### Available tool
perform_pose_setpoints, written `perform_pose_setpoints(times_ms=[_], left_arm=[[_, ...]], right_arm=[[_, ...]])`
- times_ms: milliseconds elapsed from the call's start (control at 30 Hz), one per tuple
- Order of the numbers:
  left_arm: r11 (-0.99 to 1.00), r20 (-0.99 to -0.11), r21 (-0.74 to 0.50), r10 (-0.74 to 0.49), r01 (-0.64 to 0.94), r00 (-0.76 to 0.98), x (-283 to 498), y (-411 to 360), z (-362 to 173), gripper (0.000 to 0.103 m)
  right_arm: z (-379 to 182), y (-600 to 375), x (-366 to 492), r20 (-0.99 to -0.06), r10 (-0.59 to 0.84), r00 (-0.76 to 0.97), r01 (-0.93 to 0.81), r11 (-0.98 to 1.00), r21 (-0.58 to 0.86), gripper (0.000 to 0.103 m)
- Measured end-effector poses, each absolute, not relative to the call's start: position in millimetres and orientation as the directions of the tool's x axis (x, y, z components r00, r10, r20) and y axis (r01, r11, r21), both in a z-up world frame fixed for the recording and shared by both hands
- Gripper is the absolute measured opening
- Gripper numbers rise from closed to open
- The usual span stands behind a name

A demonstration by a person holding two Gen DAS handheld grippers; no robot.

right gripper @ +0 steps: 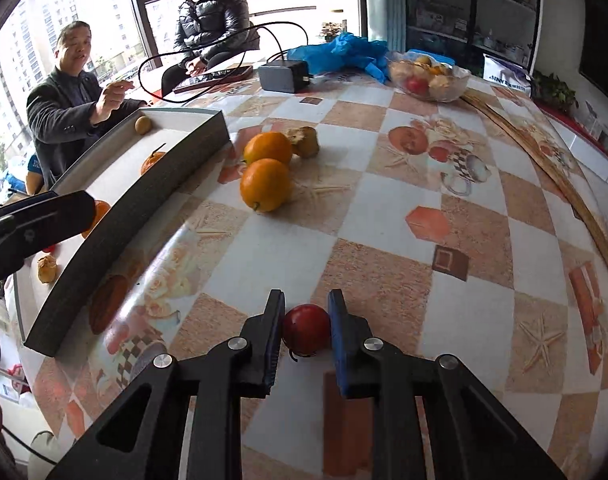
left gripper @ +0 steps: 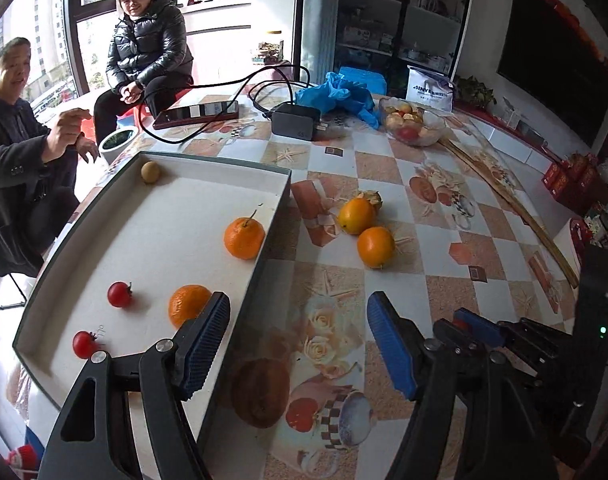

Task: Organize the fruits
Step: 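Grasp a tangerine with the left tool while the right tool grasps a red tomato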

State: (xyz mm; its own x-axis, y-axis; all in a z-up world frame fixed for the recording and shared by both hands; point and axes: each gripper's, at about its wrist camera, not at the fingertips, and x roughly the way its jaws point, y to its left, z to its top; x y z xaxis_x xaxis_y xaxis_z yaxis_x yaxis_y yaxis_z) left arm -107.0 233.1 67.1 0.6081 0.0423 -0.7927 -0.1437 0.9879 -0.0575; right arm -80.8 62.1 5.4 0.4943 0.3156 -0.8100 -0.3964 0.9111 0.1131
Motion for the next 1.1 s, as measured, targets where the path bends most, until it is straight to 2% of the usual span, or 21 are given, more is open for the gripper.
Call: perform_pose_setpoints(times_ms=[200, 433, 533, 567, 767, 933, 1100], left_arm=[[0.985, -0.851, -0.089, 0.001, -0.146, 0.525, -47, 208, 32, 0.075], [0.978, -0.858, -0.079, 0.033, -0.195, 0.512, -16, 196, 16, 0.074], [0.977, -0.858, -0.037, 0.077, -0.211, 0.508, -14, 192, 11, 0.052], [0.979, -0.856, -0.026, 0.083, -0.203, 0.510, -16, 190, 11, 0.037], [0.982, -0.836, 0.014, 0.115, -0.189, 0.537, -69, 186, 11, 0.036], [0.985, -0.796, -0.004, 0.102, -0.173, 0.597, -138, 180, 9, 0.036], [0.988, -0.749, -0.002, 0.103, -0.158, 0.654, -155, 175, 6, 0.036]], right_arm=[[7, 2, -95, -0.793, 0.293, 0.534, -0.310, 0.941, 0.139, 0.023], [6, -13, -97, -0.774, 0.311, 0.552, -0.293, 0.941, 0.169, 0.023], [5, -13, -98, -0.771, 0.312, 0.555, -0.295, 0.941, 0.168, 0.023], [5, -13, -97, -0.770, 0.314, 0.555, -0.294, 0.940, 0.172, 0.023], [5, -16, -103, -0.769, 0.304, 0.562, -0.283, 0.945, 0.166, 0.023], [4, -16, -114, -0.762, 0.273, 0.587, -0.271, 0.953, 0.133, 0.023], [4, -17, -115, -0.757, 0.270, 0.595, -0.263, 0.955, 0.134, 0.023]])
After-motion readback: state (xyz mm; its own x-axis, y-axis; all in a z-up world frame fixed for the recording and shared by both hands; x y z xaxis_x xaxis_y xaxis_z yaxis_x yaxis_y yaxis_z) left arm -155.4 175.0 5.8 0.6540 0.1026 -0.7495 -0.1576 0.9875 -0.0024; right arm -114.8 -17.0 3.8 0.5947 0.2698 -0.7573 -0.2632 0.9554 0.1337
